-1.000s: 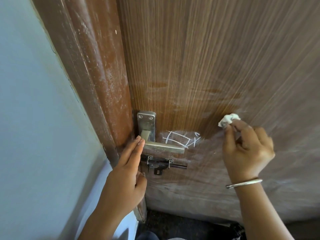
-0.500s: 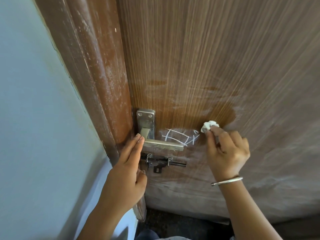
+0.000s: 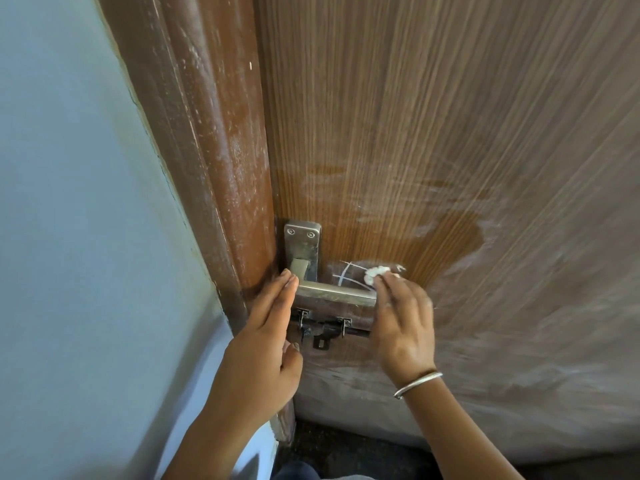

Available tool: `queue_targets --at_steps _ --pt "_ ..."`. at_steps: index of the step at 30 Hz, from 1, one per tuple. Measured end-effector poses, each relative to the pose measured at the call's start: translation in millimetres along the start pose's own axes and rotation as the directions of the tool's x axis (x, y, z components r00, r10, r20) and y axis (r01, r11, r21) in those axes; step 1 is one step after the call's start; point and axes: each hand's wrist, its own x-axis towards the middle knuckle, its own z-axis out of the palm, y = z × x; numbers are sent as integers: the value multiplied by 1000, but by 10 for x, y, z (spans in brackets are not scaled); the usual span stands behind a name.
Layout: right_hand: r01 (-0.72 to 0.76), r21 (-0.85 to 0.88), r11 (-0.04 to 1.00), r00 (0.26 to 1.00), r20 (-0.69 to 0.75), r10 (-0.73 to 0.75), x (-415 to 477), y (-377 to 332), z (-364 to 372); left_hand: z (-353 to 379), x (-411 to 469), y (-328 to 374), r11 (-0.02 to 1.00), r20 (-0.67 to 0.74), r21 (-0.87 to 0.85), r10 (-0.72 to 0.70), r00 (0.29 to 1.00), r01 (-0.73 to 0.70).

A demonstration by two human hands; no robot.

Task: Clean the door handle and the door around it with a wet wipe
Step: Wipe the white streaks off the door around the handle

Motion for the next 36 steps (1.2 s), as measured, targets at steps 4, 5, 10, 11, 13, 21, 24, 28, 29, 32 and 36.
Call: queue_targets --at_steps 4,5,10,11,13,21,24,28,29,32,36 --pt "135 -203 970 980 174 -100 -100 -182 180 5 -30 30 1000 6 -9 -7 1000 7" --pt "173 -232 957 965 235 -117 -86 -214 221 7 -30 30 1000 9 -10 -3 1000 4" --pt "214 -241 947 942 307 -135 33 -427 410 -4 -5 23 1000 14 -6 -5 1000 5" --pt "227 -257 939 940 310 -143 32 -412 410 -6 -7 24 1000 15 -7 -7 1000 7" --pt "257 -293 921 936 312 -162 31 -309 368 -15 -9 27 1000 15 -2 -6 1000 6" --pt "58 -517 854 980 191 49 -48 245 -3 -18 -17 25 1000 43 22 -12 999 11" --pt "-50 -540 840 985 114 132 -32 317 -48 -10 -8 17 1000 33 22 -6 999 5" --pt "-139 -476 869 964 136 228 29 99 74 -3 -4 15 1000 22 30 -1 1000 0" --pt "-116 -473 873 963 162 216 38 56 105 -3 -4 20 1000 19 30 -1 1000 0" --pt "-31 -438 899 958 245 152 54 -40 177 -3 -3 33 1000 14 27 -4 1000 3" --pt "155 -284 946 922 386 -35 77 -314 354 -19 5 30 1000 19 27 -14 1000 14"
